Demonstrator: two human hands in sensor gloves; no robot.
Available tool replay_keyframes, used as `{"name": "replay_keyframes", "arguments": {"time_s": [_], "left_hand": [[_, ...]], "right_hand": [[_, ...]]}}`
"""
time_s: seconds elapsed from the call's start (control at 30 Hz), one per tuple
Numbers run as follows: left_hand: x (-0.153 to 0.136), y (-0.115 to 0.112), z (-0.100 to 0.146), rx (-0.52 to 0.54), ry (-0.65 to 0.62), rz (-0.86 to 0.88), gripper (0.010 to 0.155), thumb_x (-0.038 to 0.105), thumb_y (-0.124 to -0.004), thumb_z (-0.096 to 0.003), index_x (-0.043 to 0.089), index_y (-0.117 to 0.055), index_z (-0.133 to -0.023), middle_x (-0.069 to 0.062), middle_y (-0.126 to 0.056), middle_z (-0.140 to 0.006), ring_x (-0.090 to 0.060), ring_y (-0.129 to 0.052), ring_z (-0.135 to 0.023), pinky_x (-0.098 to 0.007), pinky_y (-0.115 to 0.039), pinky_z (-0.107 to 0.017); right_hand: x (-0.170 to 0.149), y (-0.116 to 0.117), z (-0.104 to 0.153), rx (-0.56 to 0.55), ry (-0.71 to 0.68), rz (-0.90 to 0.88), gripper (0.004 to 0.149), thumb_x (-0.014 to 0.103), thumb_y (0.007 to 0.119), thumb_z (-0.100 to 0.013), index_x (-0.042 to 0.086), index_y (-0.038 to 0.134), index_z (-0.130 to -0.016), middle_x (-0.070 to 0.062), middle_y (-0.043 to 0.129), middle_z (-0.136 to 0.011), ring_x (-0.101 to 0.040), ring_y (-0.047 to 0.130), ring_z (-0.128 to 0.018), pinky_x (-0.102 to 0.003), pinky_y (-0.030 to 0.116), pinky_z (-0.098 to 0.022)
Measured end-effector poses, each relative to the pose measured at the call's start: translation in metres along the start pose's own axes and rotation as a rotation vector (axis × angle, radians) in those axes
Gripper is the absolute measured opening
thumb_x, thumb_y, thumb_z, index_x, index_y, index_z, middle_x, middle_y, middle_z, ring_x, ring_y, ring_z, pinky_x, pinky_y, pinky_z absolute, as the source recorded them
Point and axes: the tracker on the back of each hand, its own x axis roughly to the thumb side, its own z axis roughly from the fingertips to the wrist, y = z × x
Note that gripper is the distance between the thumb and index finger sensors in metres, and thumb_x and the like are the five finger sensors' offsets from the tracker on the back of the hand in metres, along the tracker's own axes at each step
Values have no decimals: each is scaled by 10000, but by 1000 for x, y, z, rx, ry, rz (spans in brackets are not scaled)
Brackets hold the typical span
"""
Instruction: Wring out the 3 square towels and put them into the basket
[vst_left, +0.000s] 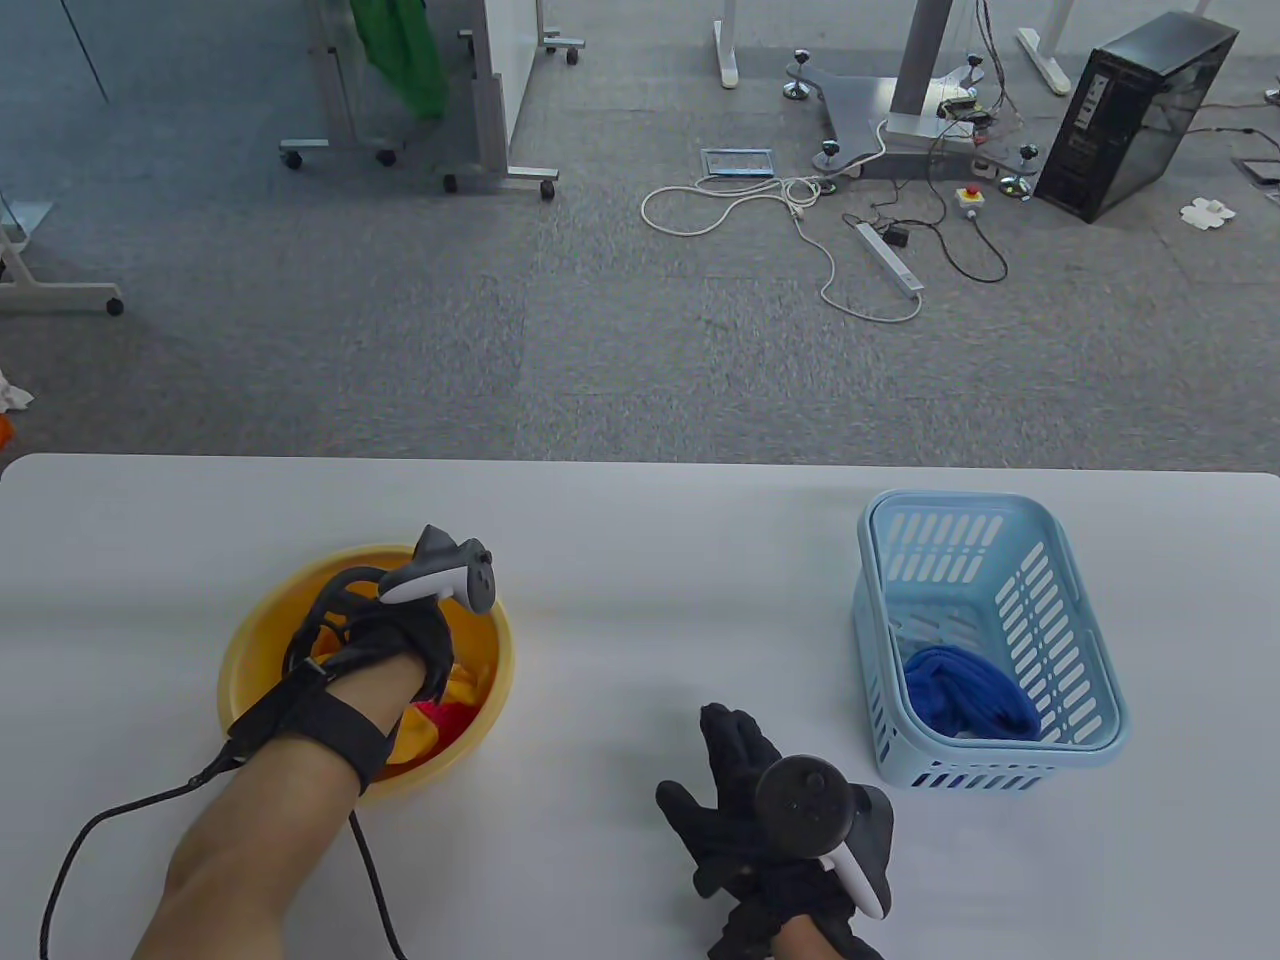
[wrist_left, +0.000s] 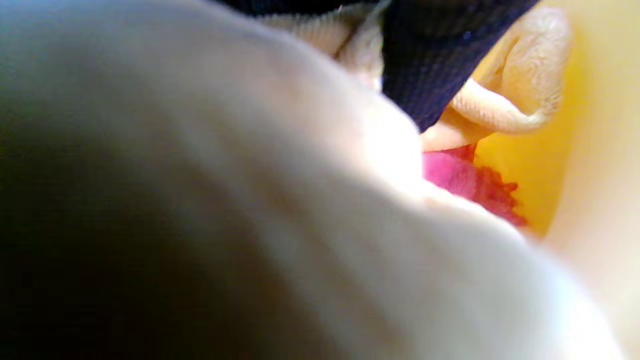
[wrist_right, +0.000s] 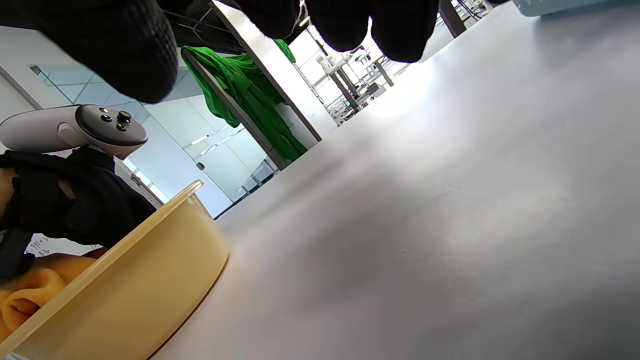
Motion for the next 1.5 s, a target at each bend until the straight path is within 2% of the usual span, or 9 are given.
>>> {"name": "replay_keyframes", "arguments": {"time_s": [0.27, 0.43, 0.67, 0.77, 0.83, 0.93, 1.13, 1.23, 1.5], "left_hand": [[-25, 3, -4, 43, -71, 143, 513, 397, -904, -520, 216, -869, -999, -161, -924, -858, -443, -764, -967, -782, -369, -682], [-33, 5, -1, 79, -79, 143, 512, 404, -898, -520, 219, -871, -996, -162, -923, -862, -443, -768, -960, -777, -385, -684], [-35, 15, 18, 158, -112, 189, 481, 348, -904, -512, 211, -863, -971, -152, -930, -824, -441, -824, -898, -761, -451, -679], [-39, 21, 31, 161, -124, 234, 473, 333, -861, -525, 206, -802, -976, -138, -885, -882, -455, -808, -917, -752, -469, -679], [-44, 24, 42, 163, -144, 325, 466, 369, -847, -527, 189, -781, -952, -132, -835, -958, -465, -779, -946, -764, -425, -682], [-50, 32, 63, 267, -183, 436, 460, 371, -861, -514, 176, -799, -925, -130, -827, -983, -467, -794, -940, -757, -461, -675], [-56, 45, 105, 410, -155, 457, 449, 373, -839, -527, 209, -798, -943, -124, -826, -1000, -454, -833, -917, -746, -511, -665], [-58, 51, 122, 479, -130, 506, 451, 371, -823, -539, 234, -775, -966, -133, -817, -1013, -467, -851, -898, -769, -448, -672], [-61, 75, 171, 702, -137, 595, 459, 386, -814, -538, 274, -770, -982, -146, -853, -982, -440, -955, -780, -704, -623, -627]], "right_hand": [[-1, 2, -1, 6, 14, 24, 872, 550, 831, -535, 120, 392, -1154, -267, 405, -1156, -587, 480, -1021, -802, 316, -692], [0, 3, -3, 5, 15, 34, 867, 550, 829, -535, 122, 398, -1153, -266, 404, -1156, -585, 482, -1022, -801, 317, -692], [5, -3, 3, -19, 0, 33, 864, 552, 828, -537, 123, 401, -1154, -264, 407, -1157, -582, 481, -1024, -801, 315, -694], [8, -4, 5, -23, -15, 23, 865, 552, 828, -536, 122, 401, -1153, -266, 410, -1155, -583, 486, -1022, -801, 320, -693], [10, -3, 7, -21, -26, 12, 863, 551, 830, -535, 124, 404, -1152, -268, 410, -1155, -582, 487, -1022, -801, 320, -693], [13, -4, 8, -18, -46, -7, 855, 551, 822, -539, 119, 410, -1151, -266, 413, -1155, -584, 491, -1020, -801, 321, -693], [19, -11, 9, -14, -86, -57, 860, 553, 823, -540, 121, 403, -1154, -264, 408, -1157, -583, 482, -1024, -801, 319, -694], [19, -11, 11, -17, -103, -83, 855, 554, 822, -540, 121, 410, -1152, -266, 415, -1155, -581, 496, -1020, -799, 329, -694], [17, -17, 16, -12, -109, -133, 857, 553, 823, -540, 121, 408, -1152, -266, 420, -1154, -580, 503, -1018, -799, 333, -694]]}}
